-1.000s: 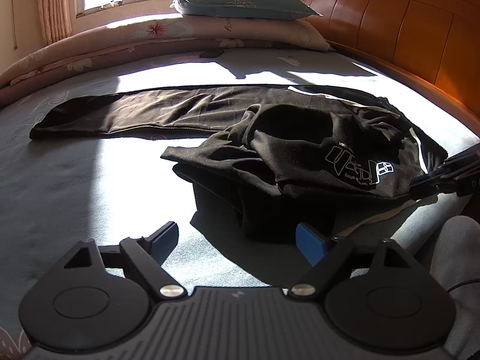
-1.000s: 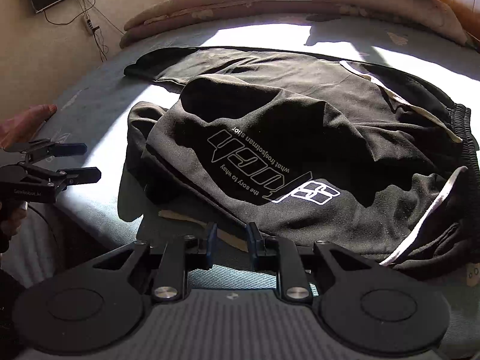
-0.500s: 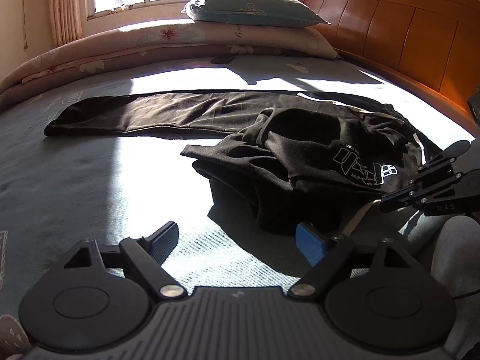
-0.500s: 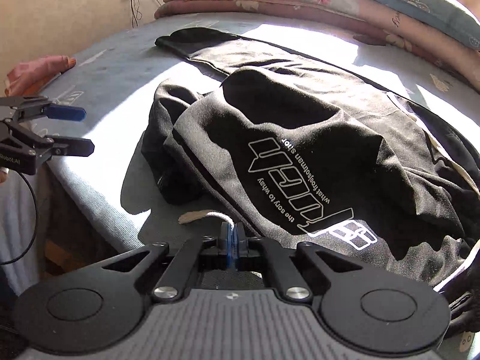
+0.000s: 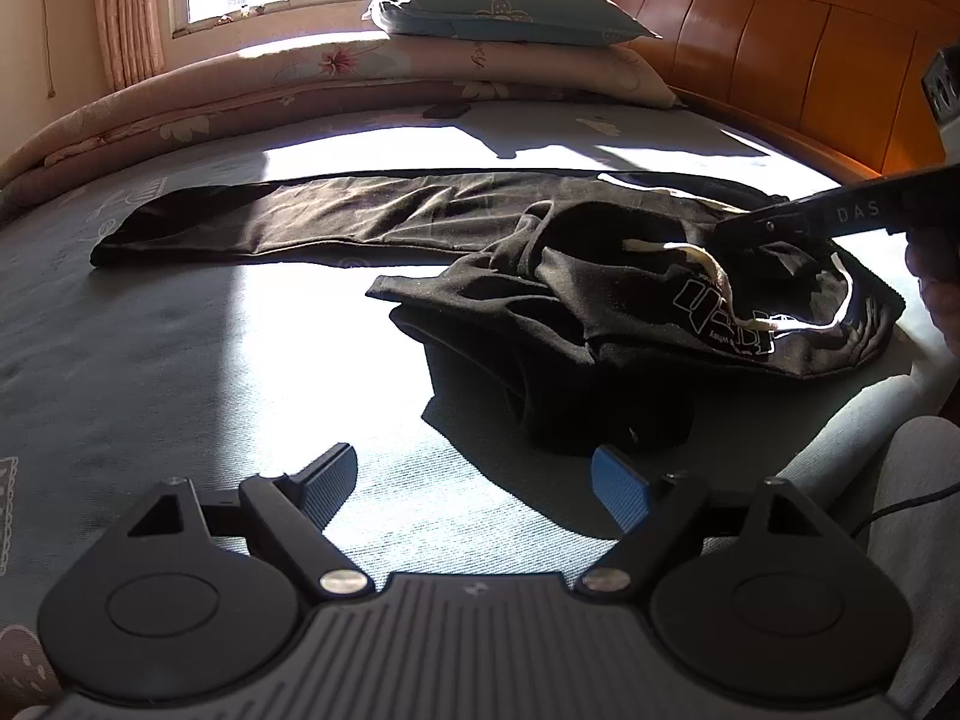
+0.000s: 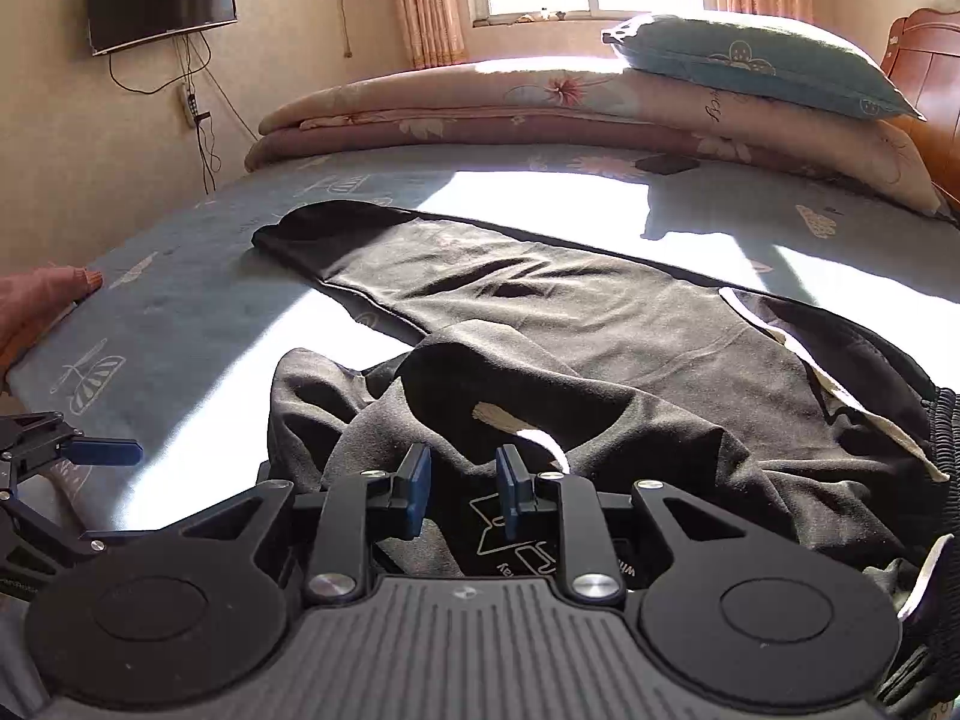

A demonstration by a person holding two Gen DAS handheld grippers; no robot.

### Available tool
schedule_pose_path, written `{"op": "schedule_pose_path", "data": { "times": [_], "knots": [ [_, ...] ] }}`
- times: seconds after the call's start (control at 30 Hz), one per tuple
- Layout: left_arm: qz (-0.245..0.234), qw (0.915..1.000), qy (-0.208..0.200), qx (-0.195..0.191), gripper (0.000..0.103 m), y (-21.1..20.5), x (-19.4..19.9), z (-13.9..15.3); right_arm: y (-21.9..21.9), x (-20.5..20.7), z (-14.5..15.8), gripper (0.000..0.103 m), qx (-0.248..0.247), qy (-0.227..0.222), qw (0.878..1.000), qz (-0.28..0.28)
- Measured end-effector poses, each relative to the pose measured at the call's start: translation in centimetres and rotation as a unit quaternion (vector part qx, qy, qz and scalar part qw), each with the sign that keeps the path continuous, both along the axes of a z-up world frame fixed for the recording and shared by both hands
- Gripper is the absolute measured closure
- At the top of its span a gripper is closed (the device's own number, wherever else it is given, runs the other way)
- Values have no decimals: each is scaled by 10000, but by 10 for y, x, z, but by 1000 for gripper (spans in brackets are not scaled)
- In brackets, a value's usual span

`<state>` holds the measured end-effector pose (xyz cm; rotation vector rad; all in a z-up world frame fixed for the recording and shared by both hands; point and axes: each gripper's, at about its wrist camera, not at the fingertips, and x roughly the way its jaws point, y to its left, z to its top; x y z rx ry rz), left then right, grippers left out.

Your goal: Fold clothes

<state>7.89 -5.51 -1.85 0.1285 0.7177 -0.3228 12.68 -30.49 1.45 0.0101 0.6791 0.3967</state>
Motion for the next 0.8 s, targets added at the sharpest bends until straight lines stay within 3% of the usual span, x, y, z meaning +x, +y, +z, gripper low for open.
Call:
{"op": "schedule_pose_path", "data": {
  "times": [0.17,0.33,0.4,0.47,0.53,0.6,0.63,0.67,0.77,0.8],
  "knots": [
    [370,9993,16,-32,17,17,3,-1,52,-19,-16,74,-34,18,9973,727],
    [663,9972,27,-358,17,41,6,-2,108,-29,-44,64,-1149,-53,9861,1196],
    [728,9962,49,-480,17,47,7,-3,126,-29,-55,63,-1570,-128,9806,1171],
    [754,9955,67,-568,17,52,8,-5,135,-23,-61,63,-1667,-76,9806,1031],
    [777,9949,71,-642,17,57,8,-8,143,-15,-68,58,-1724,-10,9816,815],
    [770,9945,90,-709,17,61,7,-9,151,-11,-74,56,-1950,-140,9788,613],
    [766,9943,83,-736,17,64,7,-9,154,-9,-77,49,-2063,-205,9769,511],
    [767,9941,65,-758,17,66,6,-9,157,-9,-79,48,-2137,-327,9753,459],
    [789,9935,4,-816,17,74,4,-9,154,-5,-73,56,-1953,-317,9798,303],
    [802,9933,-22,-834,17,76,3,-9,151,-3,-69,73,-1805,-287,9828,280]
  ]
}}
